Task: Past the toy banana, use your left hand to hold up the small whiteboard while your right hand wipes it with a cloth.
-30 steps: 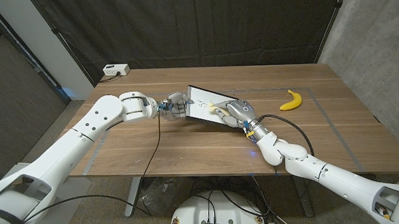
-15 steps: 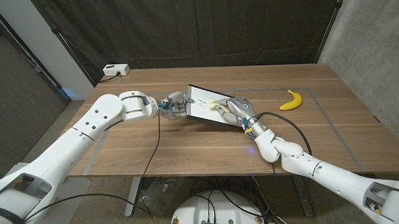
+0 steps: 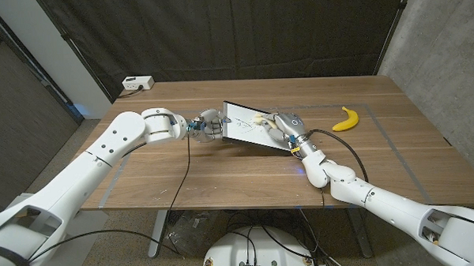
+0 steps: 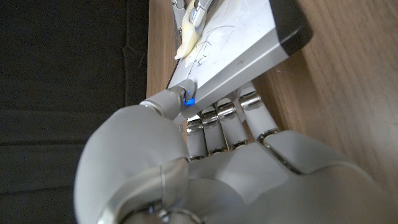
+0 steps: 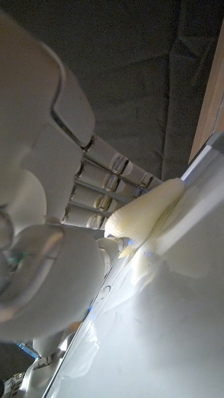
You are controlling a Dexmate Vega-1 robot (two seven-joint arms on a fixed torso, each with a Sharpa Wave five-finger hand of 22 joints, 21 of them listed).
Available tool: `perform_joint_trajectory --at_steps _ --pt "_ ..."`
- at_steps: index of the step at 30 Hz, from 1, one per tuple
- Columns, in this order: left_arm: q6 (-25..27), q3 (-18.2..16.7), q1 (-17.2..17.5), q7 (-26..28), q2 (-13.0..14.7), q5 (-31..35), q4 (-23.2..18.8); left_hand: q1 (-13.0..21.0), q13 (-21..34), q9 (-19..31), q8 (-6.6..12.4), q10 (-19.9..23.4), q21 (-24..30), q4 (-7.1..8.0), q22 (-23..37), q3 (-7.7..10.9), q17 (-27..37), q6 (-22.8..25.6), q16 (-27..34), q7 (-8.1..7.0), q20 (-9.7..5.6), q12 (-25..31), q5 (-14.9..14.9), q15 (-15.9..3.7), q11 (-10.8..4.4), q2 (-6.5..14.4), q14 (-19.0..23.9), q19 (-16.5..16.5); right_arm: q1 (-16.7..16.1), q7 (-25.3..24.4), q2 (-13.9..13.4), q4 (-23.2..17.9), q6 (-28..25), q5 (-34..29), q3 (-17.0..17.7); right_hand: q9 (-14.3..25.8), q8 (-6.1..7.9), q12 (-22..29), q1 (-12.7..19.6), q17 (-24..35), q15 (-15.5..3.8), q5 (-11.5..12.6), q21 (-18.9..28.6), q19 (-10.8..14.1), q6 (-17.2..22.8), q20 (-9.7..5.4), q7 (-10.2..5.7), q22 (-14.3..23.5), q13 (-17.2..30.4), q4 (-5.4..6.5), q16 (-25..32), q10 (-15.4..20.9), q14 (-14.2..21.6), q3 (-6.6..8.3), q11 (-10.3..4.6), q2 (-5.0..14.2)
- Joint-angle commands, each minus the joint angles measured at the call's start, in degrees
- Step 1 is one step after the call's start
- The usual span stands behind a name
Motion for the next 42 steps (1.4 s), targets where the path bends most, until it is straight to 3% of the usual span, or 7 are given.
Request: perform_joint_trajectory --at_steps 1,6,14,23,36,42 --pt "0.1 0.3 -0.6 -1.3 -0.5 0.8 1.3 -0.2 0.2 0.2 0.12 0.2 0.0 0.04 0.2 0.51 0.2 1.2 0.1 1.16 0.01 0.2 0.2 -0.32 -0.53 0.3 0.0 0.3 -1.1 2.1 -2.0 -3.1 -0.2 2.8 -0.3 0.4 0.18 0.2 0.1 0.1 -5.41 0.3 0.5 -0.1 1.0 -6.41 -1.25 0.2 0.1 0.22 0.0 0.2 0.5 0.06 -0.15 0.36" --pt "-0.4 0.3 -0.3 -1.5 -0.8 1.4 1.1 -0.3 0.2 0.2 0.09 0.1 -0.1 0.1 0.2 0.52 0.3 1.1 0.2 1.23 0.0 0.2 0.2 -0.3 -0.56 0.4 0.0 0.3 -2.4 3.1 -3.5 -6.2 1.6 3.6 0.3 0.4 0.16 0.1 0.1 0.1 -5.38 0.3 0.4 -0.4 1.0 -6.3 -1.18 0.2 0.1 0.21 0.0 0.1 0.3 0.03 -0.25 0.35" --pt "-0.6 0.3 -0.2 -1.3 -1.3 1.9 0.9 -0.4 0.2 0.2 0.09 0.0 -0.1 0.08 0.2 0.58 0.2 1.0 0.1 1.2 -0.03 0.2 0.1 -0.37 -0.46 0.3 -0.3 0.3 -4.1 3.4 -6.0 -9.7 9.1 4.0 1.4 0.4 0.15 0.1 0.1 0.2 -5.37 0.2 0.5 -0.7 1.1 -6.25 -1.29 0.2 0.2 0.19 0.0 0.1 0.0 -0.04 -0.28 0.38" --pt "-0.2 0.5 -0.6 -2.3 -1.6 2.4 1.4 -0.5 0.2 0.2 0.07 0.0 -0.3 0.12 0.2 0.65 0.3 0.9 0.1 1.18 0.13 0.2 0.1 -0.29 -0.42 0.4 -0.4 0.2 -3.2 -0.1 -5.4 -6.8 17.2 1.2 1.6 0.4 0.13 0.0 0.0 0.3 -5.34 0.2 0.5 -1.0 1.0 -6.21 -1.29 0.2 0.2 0.23 0.0 0.1 -0.1 -0.14 -0.4 0.4" --pt "0.1 -0.1 0.0 -1.8 -1.3 2.0 0.8 -0.6 0.2 0.2 0.05 -0.1 -0.5 0.08 0.2 0.72 0.3 0.8 0.0 0.97 0.14 0.2 0.1 -0.23 -0.69 0.4 -0.7 0.1 -1.8 -0.3 -2.8 -2.6 13.5 -1.0 1.9 0.4 0.06 0.0 0.0 0.4 -5.39 0.2 0.6 -1.5 0.9 -6.16 -1.53 0.2 0.2 0.22 -0.1 0.0 -0.6 -0.23 -0.62 0.42" --pt "0.0 -0.4 0.3 -1.5 -1.1 1.7 0.6 -0.7 0.2 0.2 0.07 -0.2 -0.5 0.1 0.2 0.73 0.3 0.9 0.1 0.96 0.16 0.2 0.1 -0.09 -0.57 0.4 -0.6 0.1 -1.0 -0.3 -1.8 -1.0 9.5 -0.6 2.1 0.4 0.07 0.0 0.0 0.4 -5.3 0.2 0.7 -1.5 0.9 -6.15 -1.5 0.1 0.2 0.25 0.0 0.0 -0.6 -0.26 -0.6 0.39"
